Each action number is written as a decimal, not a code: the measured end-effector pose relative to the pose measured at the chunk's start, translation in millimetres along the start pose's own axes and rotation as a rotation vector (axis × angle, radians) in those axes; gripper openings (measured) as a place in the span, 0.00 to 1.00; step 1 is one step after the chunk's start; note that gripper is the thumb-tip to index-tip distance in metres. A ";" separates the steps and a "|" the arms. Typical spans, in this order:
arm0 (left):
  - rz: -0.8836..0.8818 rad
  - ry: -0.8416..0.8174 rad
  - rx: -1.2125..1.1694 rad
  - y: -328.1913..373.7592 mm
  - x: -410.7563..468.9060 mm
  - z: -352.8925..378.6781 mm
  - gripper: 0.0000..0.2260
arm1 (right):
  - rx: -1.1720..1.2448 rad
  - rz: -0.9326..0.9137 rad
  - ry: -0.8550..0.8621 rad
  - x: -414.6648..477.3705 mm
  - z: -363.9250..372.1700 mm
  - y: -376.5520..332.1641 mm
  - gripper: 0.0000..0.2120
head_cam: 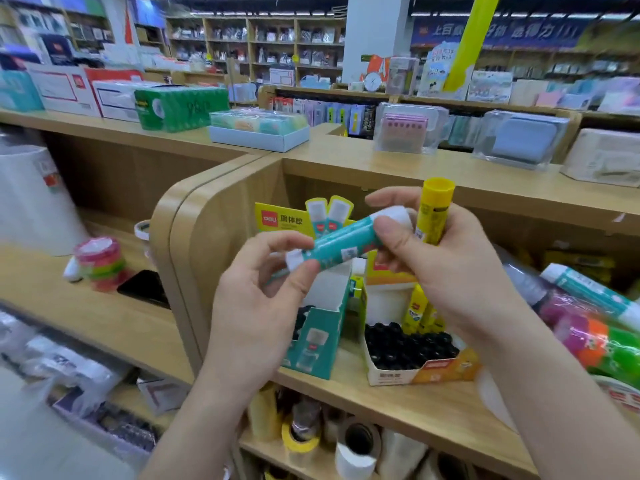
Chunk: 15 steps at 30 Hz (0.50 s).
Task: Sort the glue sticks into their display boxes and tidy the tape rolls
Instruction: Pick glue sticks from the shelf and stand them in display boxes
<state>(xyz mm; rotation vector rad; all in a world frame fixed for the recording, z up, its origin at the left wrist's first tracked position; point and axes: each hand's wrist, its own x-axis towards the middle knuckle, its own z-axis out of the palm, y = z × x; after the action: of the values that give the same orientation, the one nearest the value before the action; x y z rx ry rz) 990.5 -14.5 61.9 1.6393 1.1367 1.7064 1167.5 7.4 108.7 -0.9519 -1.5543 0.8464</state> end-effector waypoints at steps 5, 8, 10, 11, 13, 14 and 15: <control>0.091 -0.003 0.543 -40.7 -11.9 -26.4 0.19 | -0.573 -0.135 -0.159 21.2 18.5 -3.9 0.09; 0.058 -0.068 0.641 -53.0 -20.2 -26.8 0.25 | -0.810 -0.168 -0.290 29.8 37.0 -3.5 0.14; 0.067 -0.095 0.656 -56.0 -19.5 -26.1 0.27 | -0.911 -0.184 -0.344 33.3 49.0 -2.3 0.15; 0.078 -0.103 0.653 -56.7 -16.9 -26.6 0.28 | -0.967 -0.184 -0.374 35.1 53.8 -0.6 0.15; 0.116 -0.111 0.644 -57.4 -11.0 -28.3 0.28 | -1.053 -0.176 -0.435 37.7 60.9 2.6 0.15; 0.134 -0.116 0.653 -58.1 -8.3 -29.4 0.28 | -1.069 -0.173 -0.462 38.6 63.6 3.6 0.15; 0.148 -0.122 0.673 -58.6 -6.0 -30.2 0.27 | -1.076 -0.171 -0.489 39.5 65.4 4.2 0.15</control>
<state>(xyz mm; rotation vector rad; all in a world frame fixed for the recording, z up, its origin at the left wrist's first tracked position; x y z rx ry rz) 951.2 4.5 12.1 2.2309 1.6791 1.3493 1099.6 42.7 110.1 -1.3681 -2.5594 0.0350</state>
